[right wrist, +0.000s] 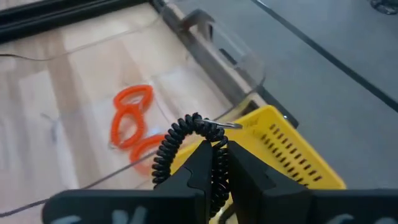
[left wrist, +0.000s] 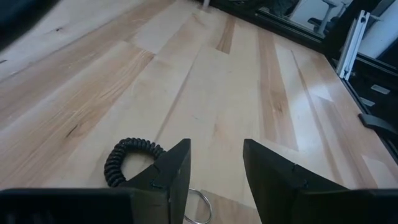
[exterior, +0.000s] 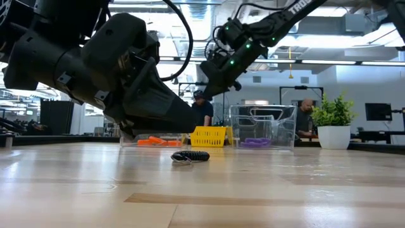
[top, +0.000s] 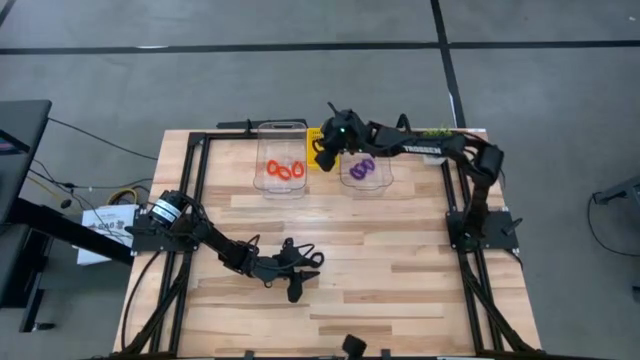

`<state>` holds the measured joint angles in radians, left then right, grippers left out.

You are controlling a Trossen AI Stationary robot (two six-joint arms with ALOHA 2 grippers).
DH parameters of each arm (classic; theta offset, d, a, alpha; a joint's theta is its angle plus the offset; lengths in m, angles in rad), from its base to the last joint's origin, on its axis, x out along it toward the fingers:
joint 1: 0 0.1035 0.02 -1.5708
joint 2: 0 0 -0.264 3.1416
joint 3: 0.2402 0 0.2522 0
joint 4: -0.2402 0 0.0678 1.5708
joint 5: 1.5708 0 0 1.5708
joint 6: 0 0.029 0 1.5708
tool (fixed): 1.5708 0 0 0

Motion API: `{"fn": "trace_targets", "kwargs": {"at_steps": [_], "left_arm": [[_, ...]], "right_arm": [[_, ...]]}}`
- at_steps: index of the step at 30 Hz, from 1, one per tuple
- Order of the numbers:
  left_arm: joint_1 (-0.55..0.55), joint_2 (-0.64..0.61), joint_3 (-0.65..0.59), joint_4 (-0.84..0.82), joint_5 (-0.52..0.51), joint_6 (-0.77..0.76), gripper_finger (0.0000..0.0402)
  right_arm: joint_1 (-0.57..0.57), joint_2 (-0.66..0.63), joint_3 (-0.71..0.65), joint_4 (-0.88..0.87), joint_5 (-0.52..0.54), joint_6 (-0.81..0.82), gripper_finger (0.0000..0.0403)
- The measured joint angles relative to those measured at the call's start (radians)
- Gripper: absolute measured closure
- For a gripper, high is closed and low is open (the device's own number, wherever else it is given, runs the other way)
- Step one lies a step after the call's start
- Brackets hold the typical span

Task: Sort spring keychains
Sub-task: Put the right black spring keychain into the yellow bin, then put the black spring keychain into the yellow bin

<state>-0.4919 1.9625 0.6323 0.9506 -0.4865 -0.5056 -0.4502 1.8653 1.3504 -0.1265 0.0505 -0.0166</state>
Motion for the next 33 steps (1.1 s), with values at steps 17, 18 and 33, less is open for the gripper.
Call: {"fn": "trace_targets", "kwargs": {"at_steps": [17, 18, 33], "left_arm": [[0.000, 0.000, 0.000, 0.000, 0.000, 0.032, 0.0257], [0.000, 0.000, 0.000, 0.000, 0.000, 0.031, 0.0257], [-0.016, 0.000, 0.001, -0.097, 0.011, -0.013, 0.0257]], "right_arm": [[-0.107, 0.006, 0.005, -0.013, -0.086, -0.044, 0.0310], [-0.106, 0.006, 0.005, -0.021, -0.089, -0.044, 0.0304], [0.137, -0.053, 0.005, -0.285, -0.134, -0.272, 0.0282]]}}
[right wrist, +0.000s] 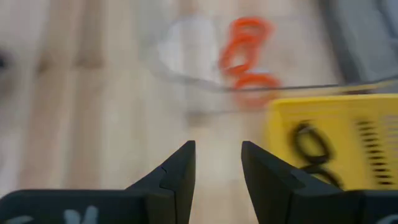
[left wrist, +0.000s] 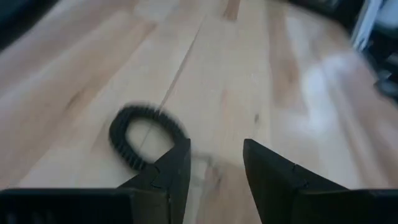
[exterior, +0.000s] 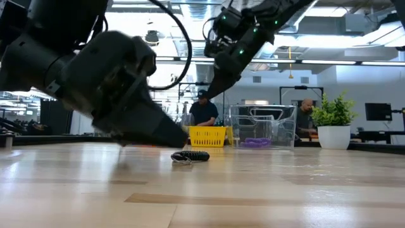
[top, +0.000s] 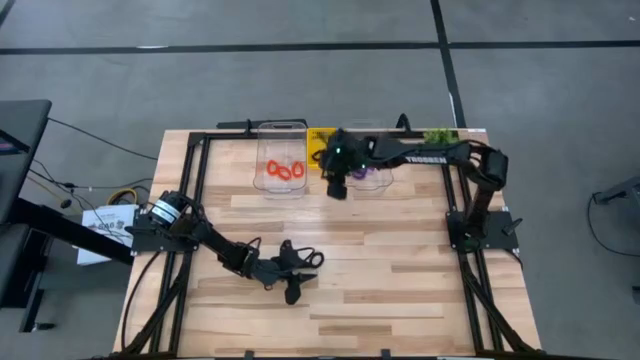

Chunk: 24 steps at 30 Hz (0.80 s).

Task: Sort spring keychains
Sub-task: Put the black spring keychain into the yellow bin

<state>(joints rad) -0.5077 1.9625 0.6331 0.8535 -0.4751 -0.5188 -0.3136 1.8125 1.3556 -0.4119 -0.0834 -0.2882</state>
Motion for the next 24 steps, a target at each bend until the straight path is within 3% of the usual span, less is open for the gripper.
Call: {"fn": "trace_targets", "kwargs": {"at_steps": [5, 10, 17, 24], "left_arm": [[-0.011, 0.000, 0.000, -0.095, -0.002, -0.045, 0.0257], [-0.011, -0.002, 0.001, -0.105, 0.009, -0.047, 0.0257], [-0.010, -0.002, 0.001, -0.108, 0.013, -0.047, 0.0257], [-0.008, -0.002, 0.001, -0.109, 0.007, -0.047, 0.0257]], "right_arm": [[0.111, -0.002, -0.004, -0.102, -0.039, -0.017, 0.0284], [0.226, 0.007, -0.096, -0.040, -0.076, -0.026, 0.0284], [0.353, 0.007, -0.288, 0.223, -0.074, 0.030, 0.0285], [0.442, 0.007, -0.397, 0.440, -0.074, 0.061, 0.0285]]}}
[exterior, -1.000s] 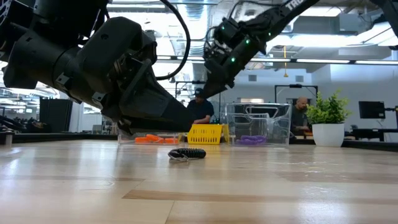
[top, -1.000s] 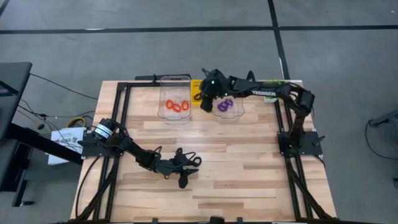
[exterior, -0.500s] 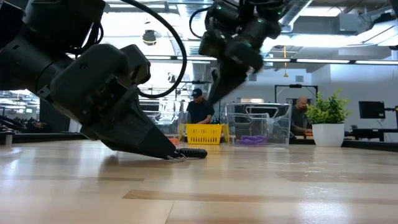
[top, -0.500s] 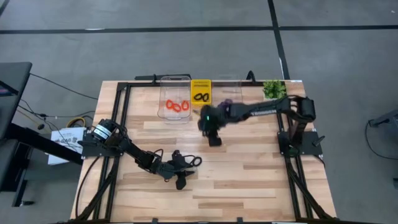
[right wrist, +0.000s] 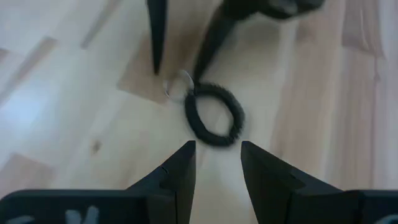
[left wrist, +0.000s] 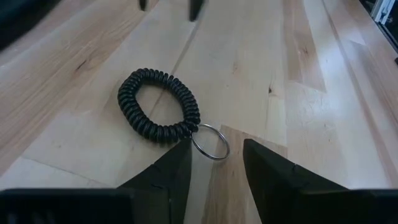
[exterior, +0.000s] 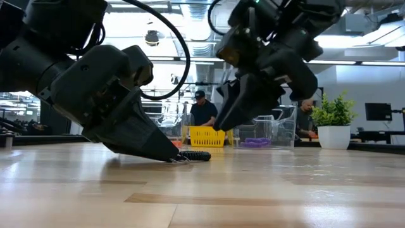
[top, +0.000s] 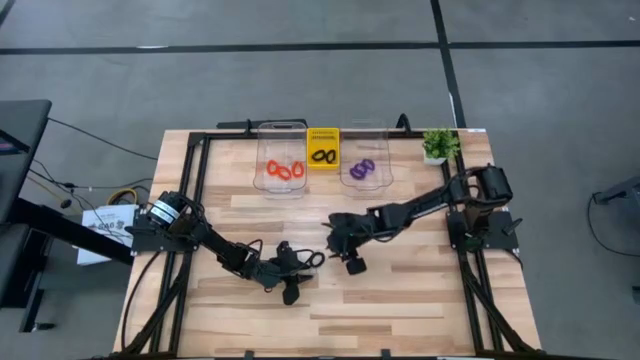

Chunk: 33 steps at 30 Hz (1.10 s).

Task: Sort spring keychains
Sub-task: Put the black spring keychain into the yellow bin

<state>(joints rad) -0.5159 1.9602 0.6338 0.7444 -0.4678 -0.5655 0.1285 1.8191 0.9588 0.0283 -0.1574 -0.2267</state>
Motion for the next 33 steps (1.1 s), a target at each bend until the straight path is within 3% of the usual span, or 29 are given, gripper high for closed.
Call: {"fn": "trace_targets", "kwargs": {"at_steps": [6, 17, 25, 33], "left_arm": [[0.000, 0.002, 0.000, 0.006, -0.008, 0.005, 0.0257], [0.001, -0.010, -0.001, 0.019, -0.019, 0.055, 0.0257], [0.001, -0.138, 0.000, 0.012, -0.030, 0.227, 0.0257], [0.021, -0.206, -0.001, -0.121, -0.093, 0.322, 0.0257]], "right_arm": [[0.034, 0.000, -0.027, 0.101, 0.004, 0.009, 0.0285], [0.033, 0.000, -0.027, 0.095, 0.014, 0.009, 0.0285], [0.023, 0.000, -0.027, -0.015, 0.026, 0.027, 0.0285], [0.020, 0.000, -0.028, -0.115, 0.027, 0.074, 0.0285]]}}
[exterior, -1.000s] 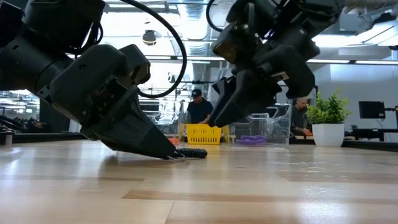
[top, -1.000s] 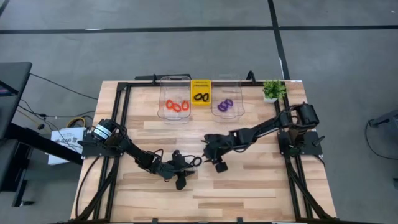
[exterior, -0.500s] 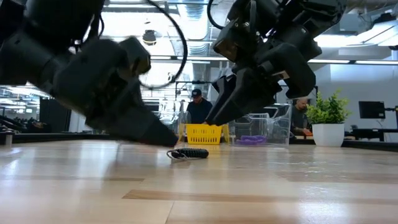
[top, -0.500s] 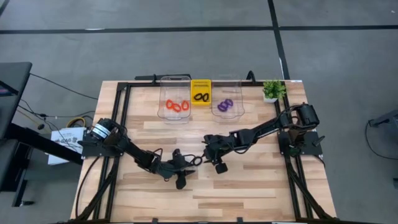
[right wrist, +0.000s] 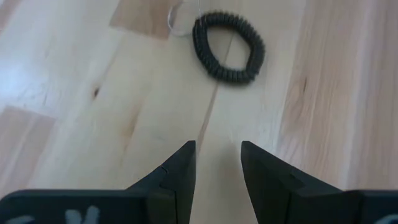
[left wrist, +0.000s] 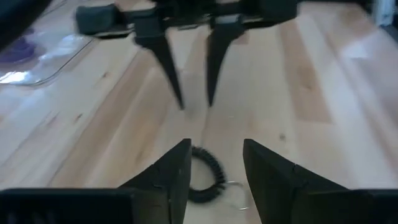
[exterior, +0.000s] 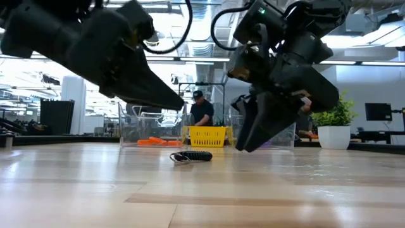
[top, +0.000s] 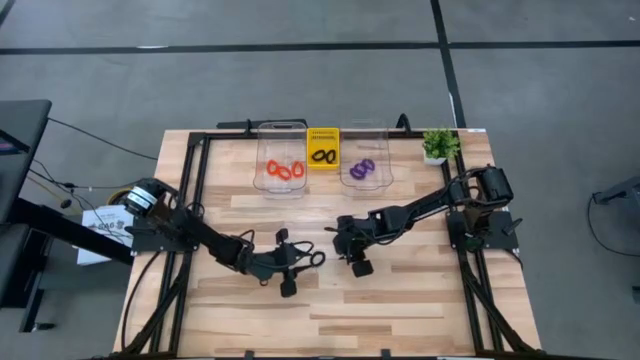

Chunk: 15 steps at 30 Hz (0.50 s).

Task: Sort spring keychains
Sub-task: Put the black spring keychain into the yellow bin

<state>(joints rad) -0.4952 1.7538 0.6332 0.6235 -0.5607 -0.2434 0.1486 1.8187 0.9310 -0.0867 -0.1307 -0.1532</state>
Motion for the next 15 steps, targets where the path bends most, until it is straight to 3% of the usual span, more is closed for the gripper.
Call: {"fn": "trace_targets", "kwargs": {"at_steps": [10, 15], "left_arm": [[0.103, 0.077, 0.000, -0.015, 0.063, -0.052, 0.0257], [0.108, 0.104, 0.000, -0.016, 0.074, -0.062, 0.0257]], "right_arm": [[0.002, -0.015, -0.009, -0.036, 0.007, 0.016, 0.0285], [0.011, -0.103, -0.113, 0.050, 0.055, 0.043, 0.0285]]}}
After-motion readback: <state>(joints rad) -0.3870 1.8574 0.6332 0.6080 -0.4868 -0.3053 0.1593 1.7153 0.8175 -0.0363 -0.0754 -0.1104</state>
